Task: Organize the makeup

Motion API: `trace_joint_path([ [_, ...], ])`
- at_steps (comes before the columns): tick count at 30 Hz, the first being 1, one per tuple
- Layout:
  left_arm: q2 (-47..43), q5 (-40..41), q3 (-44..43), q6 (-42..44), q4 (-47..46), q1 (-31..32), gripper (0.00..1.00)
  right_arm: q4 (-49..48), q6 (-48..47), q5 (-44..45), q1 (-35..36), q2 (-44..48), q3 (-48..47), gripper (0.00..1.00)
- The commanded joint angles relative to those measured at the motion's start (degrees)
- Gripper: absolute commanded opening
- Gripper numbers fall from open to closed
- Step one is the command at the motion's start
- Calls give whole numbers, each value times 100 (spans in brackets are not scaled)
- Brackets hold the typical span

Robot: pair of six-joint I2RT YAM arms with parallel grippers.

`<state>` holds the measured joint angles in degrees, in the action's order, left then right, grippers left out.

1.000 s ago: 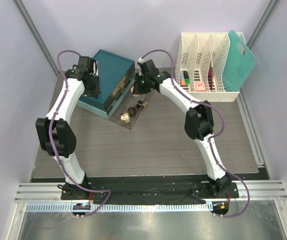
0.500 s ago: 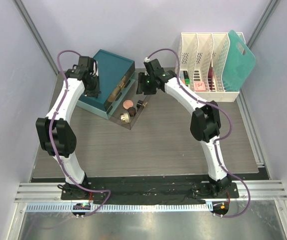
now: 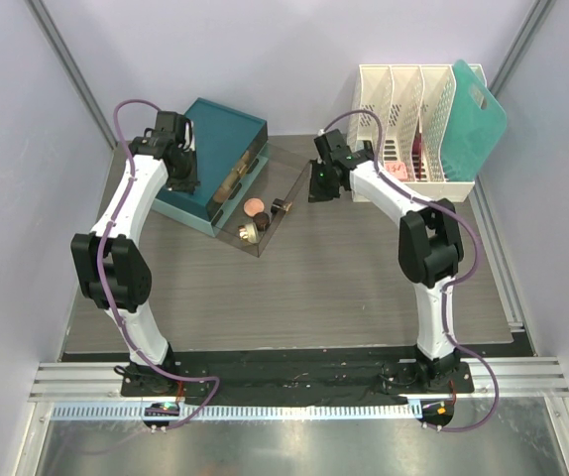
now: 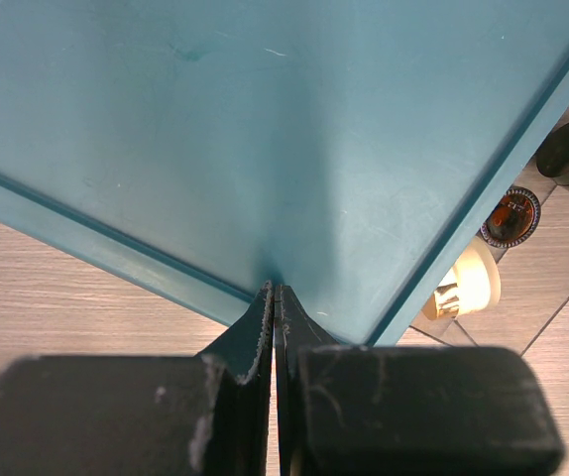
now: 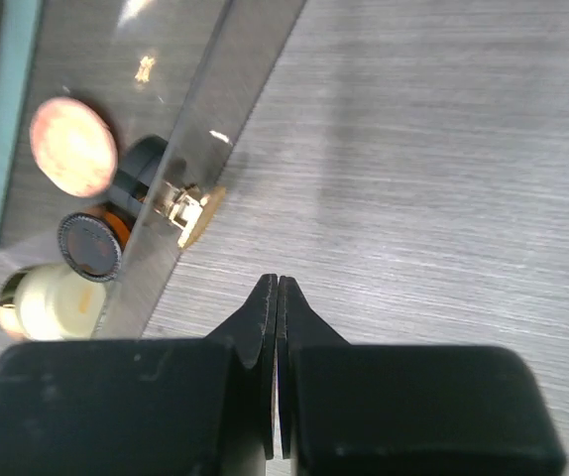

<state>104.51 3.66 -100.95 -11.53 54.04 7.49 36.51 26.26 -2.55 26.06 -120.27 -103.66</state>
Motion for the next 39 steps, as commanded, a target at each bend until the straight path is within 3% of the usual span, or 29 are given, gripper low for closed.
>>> trace_joint_path([
  [1, 237, -23, 101, 28, 731, 7, 0, -153, 63, -167, 65, -102, 56, 1],
  [15, 210, -32, 119, 10, 722, 7, 0, -338, 292, -835, 206, -989, -646, 1],
  [27, 193, 29, 163, 54, 757, 16, 0, -434, 538, -1186, 522, -1965, -2246, 1],
  [33, 193, 21, 216, 46, 757, 16, 0, -838, 871, -1494, 593, -2360, -2668, 1],
  [39, 175, 38, 286, 63, 766, 16, 0, -1865, 1486, -1942, 689, -2589, -2642, 3],
])
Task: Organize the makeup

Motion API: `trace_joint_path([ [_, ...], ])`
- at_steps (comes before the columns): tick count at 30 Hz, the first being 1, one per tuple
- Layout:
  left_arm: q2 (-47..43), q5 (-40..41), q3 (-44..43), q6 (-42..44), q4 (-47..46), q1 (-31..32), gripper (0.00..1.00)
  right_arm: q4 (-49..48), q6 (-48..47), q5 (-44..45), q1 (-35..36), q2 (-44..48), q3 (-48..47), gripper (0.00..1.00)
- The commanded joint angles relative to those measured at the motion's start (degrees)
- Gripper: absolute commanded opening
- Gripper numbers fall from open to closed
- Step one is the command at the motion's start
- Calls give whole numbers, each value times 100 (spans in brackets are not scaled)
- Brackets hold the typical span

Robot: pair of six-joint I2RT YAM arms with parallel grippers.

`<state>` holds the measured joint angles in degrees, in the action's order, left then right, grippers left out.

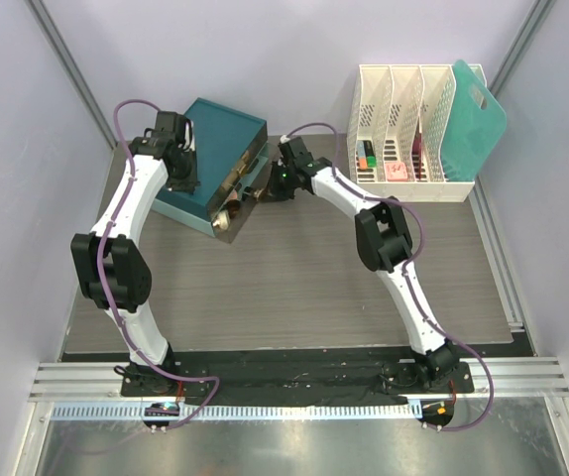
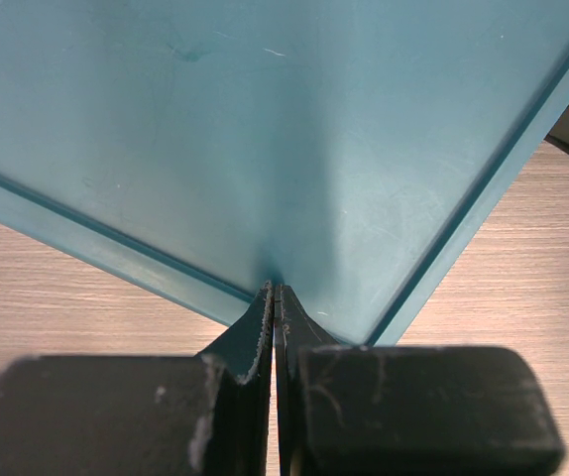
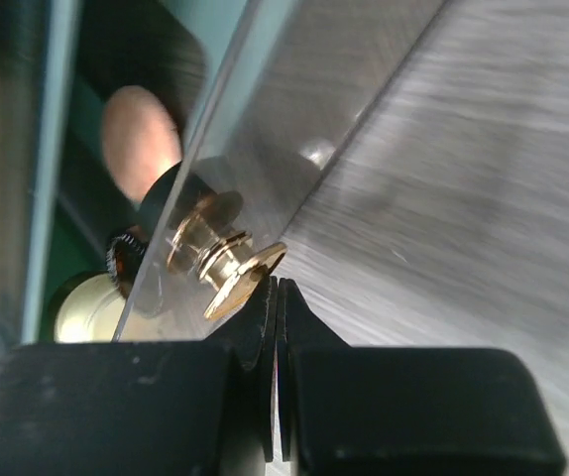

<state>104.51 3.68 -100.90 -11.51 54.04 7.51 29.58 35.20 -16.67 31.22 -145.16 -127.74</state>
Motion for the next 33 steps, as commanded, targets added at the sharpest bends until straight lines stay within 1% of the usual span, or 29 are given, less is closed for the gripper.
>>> trace_joint_path([
  [1, 166, 27, 290, 61, 766, 14, 0, -1444, 680, -565, 200, -161, -242, 3],
  [3, 166, 27, 290, 52, 766, 14, 0, -1839, 935, -671, 252, -223, -268, 3],
  [9, 175, 62, 229, 52, 792, 23, 0, -2193, 1278, -838, 358, -539, -646, 6],
  [12, 193, 106, 211, 52, 810, 23, 0, -2396, 1480, -961, 367, -592, -629, 7],
  [15, 193, 141, 150, 26, 836, 23, 0, -2413, 1376, -900, 358, -391, -401, 10],
  [16, 184, 159, 132, 0, 827, 31, 0, -2422, 1306, -874, 341, -181, -296, 11],
  [18, 96, 246, 54, -44, 836, 23, 4, -2413, 1139, -812, 306, 92, 125, 13],
  [19, 44, 264, 18, -62, 784, 23, 6, -2413, 1060, -742, 253, 241, 283, 16],
  [20, -96, 291, -17, -106, 749, 23, 9, -2361, 955, -698, 235, 591, 590, 18],
  [21, -167, 317, -87, -115, 696, 23, 11, -2308, 675, -645, 226, 760, 732, 20],
  [22, -237, 317, -131, -141, 635, 23, 14, -2238, 524, -480, 209, 962, 846, 26],
  [23, -316, 317, -192, -167, 617, 23, 25, -2055, 349, -391, 191, 1294, 1048, 32],
  [24, -448, 317, -297, -185, 582, 23, 32, -1905, 164, -268, 191, 1489, 1102, 37],
  [25, -527, 326, -342, -194, 546, 23, 40, -1747, -255, -128, 183, 1656, 1120, 45],
  [26, -589, 309, -386, -194, 468, 23, 53, -1554, -442, 100, 174, 1823, 1233, 47],
  [27, -720, 300, -473, -185, 432, 23, 56, -1456, -609, 233, 182, 2190, 1304, 51],
  [28, -782, 291, -500, -194, 397, 23, 58, -1368, -950, 373, 174, 2351, 1365, 58],
  [29, -844, 247, -527, -185, 327, 23, 61, -1167, -1102, 653, 182, 2535, 1470, 62],
  [30, -905, 221, -562, -142, 292, 23, 63, -1061, -1260, 804, 182, 2841, 1532, 70],
  [31, -1010, 221, -562, -124, 274, 23, 75, -990, -1366, 979, 174, 3036, 1603, 75],
  [32, -1072, 221, -553, -115, 230, 23, 87, -868, -1619, 1225, 182, 3203, 1812, 77],
  [33, -1125, 229, -527, -97, 186, 23, 92, -814, -1709, 1401, 165, 3561, 1927, 86],
])
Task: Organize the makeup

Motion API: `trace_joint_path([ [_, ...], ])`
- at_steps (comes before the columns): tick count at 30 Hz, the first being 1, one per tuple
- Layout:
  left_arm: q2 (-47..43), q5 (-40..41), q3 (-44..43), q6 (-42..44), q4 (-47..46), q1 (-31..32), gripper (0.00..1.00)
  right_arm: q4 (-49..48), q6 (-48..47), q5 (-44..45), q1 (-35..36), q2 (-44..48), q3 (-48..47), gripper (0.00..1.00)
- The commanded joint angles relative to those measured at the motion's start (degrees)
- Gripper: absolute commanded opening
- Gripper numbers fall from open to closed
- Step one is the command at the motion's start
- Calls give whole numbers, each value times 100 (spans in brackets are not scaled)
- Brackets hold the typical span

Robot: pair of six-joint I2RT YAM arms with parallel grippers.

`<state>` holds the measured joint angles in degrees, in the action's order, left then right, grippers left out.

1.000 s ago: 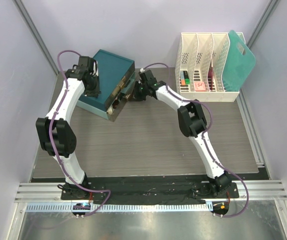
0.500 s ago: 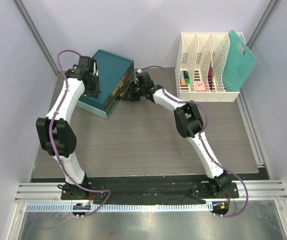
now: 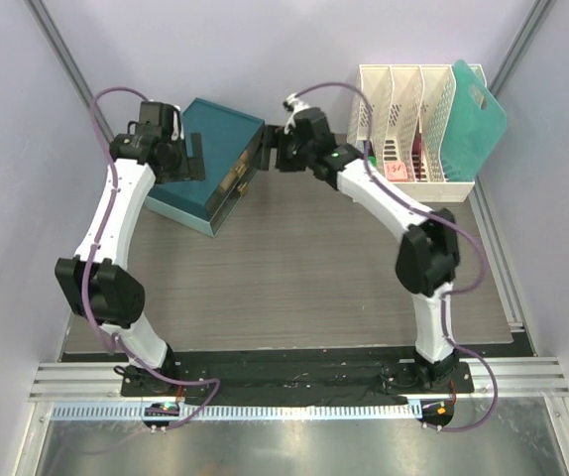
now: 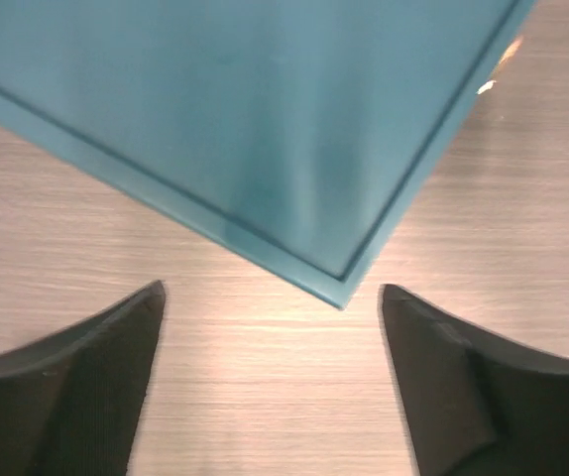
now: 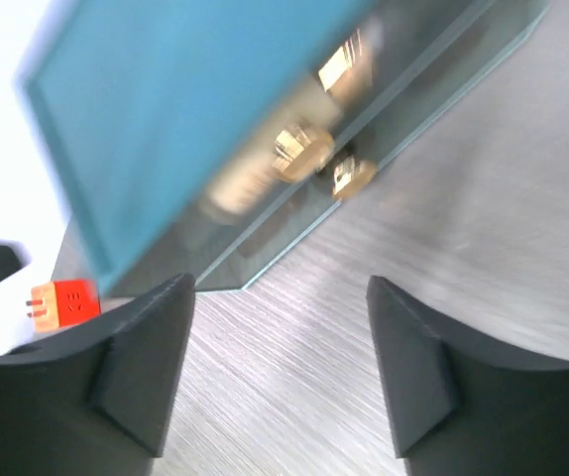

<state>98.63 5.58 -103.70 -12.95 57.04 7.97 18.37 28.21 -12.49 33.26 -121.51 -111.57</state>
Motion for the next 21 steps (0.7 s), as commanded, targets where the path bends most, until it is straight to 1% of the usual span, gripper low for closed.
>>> trace_joint_path([
  [1, -616, 39, -230, 64, -122, -23, 97, 351, -1071, 1107, -56, 1383, 607, 89],
  [2, -660, 4, -212, 82, -114, -23, 100, 395, -1202, 1195, -73, 1576, 775, 96],
  [3, -696, -31, -151, 100, -122, -15, 100, 413, -1247, 1553, -100, 1796, 942, 100],
  [5, -862, -214, -28, 117, -192, -23, 100, 457, -1370, 1863, -153, 2437, 1487, 100],
  [6, -933, -224, 120, 100, -280, -23, 100, 483, -1388, 2169, -214, 2657, 1672, 100],
  [7, -1029, -233, 192, 30, -298, -23, 100, 483, -1414, 2320, -258, 3103, 2048, 99],
  [8, -1091, -268, 323, 12, -324, -6, 100, 492, -1414, 2495, -293, 3334, 2260, 100],
  [9, -1135, -260, 402, -32, -394, -6, 100, 501, -1414, 2906, -372, 3788, 2671, 100],
  [10, -1240, -251, 464, -58, -438, 3, 100, 483, -1432, 3076, -433, 4002, 2893, 100],
  [11, -1276, -277, 587, -67, -474, 3, 100, 501, -1354, 3260, -486, 4213, 3104, 100],
  [12, -1302, -268, 631, -93, -552, 12, 100, 501, -1275, 3697, -661, 4441, 3524, 100],
  [13, -1337, -268, 684, -85, -597, 21, 100, 510, -1152, 3823, -776, 4844, 3745, 100],
  [14, -1390, -242, 754, -85, -623, 29, 100, 501, -1081, 3937, -881, 5074, 3957, 100],
  [15, -1425, -207, 798, -85, -650, 29, 100, 492, -1002, 4147, -995, 5259, 4368, 100],
  [17, -1408, -338, 825, 3, -650, 29, 100, 492, -949, 4368, -1233, 5706, 4748, 100],
  [18, -1390, -443, 834, 3, -659, 29, 100, 501, -905, 4448, -1295, 5796, 5089, 100],
  [19, -1382, -531, 886, 3, -667, 29, 100, 492, -861, 4666, -1400, 5875, 5240, 100],
  [21, -1408, -926, 957, 82, -755, 38, 100, 544, -773, 4825, -1497, 5999, 5609, 100],
])
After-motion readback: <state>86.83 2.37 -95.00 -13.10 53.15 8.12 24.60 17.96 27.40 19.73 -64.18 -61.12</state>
